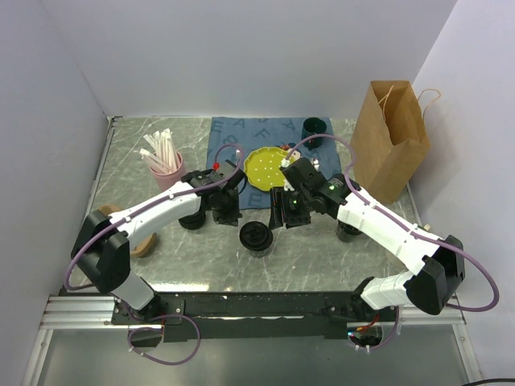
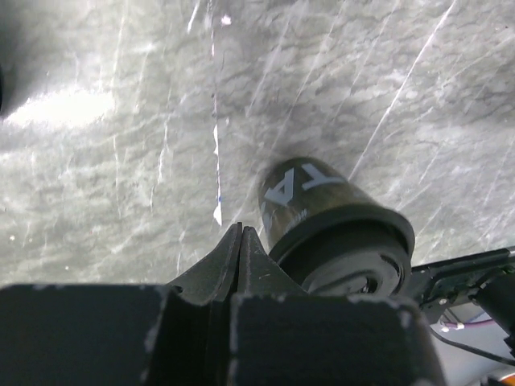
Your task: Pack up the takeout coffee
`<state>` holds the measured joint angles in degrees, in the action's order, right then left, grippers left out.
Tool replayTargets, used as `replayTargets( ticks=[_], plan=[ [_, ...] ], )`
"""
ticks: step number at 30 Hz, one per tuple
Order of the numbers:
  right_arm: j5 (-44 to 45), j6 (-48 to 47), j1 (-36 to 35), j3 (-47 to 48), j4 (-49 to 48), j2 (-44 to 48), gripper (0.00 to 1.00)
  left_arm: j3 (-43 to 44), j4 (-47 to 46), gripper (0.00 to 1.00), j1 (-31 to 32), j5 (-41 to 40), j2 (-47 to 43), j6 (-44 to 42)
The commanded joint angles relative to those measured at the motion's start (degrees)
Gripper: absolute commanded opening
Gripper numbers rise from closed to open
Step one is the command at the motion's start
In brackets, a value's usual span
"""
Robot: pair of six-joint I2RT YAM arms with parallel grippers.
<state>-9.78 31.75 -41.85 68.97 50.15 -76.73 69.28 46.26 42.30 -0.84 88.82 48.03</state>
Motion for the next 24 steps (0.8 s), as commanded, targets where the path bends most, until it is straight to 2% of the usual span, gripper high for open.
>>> replayTargets(
  ticks=[1, 24],
  plan=[
    [0.5, 0.5, 0.3, -0.2, -1.1, 1.8, 0.63, 2.4, -1.8, 0.01, 0.0, -0.3, 2.0, -2.2],
    [0.6, 0.9, 0.3, -1.2, -1.1, 2.9, 0.63, -0.5, -5.7, 0.01, 0.2, 4.2, -0.7, -2.2]
  ],
)
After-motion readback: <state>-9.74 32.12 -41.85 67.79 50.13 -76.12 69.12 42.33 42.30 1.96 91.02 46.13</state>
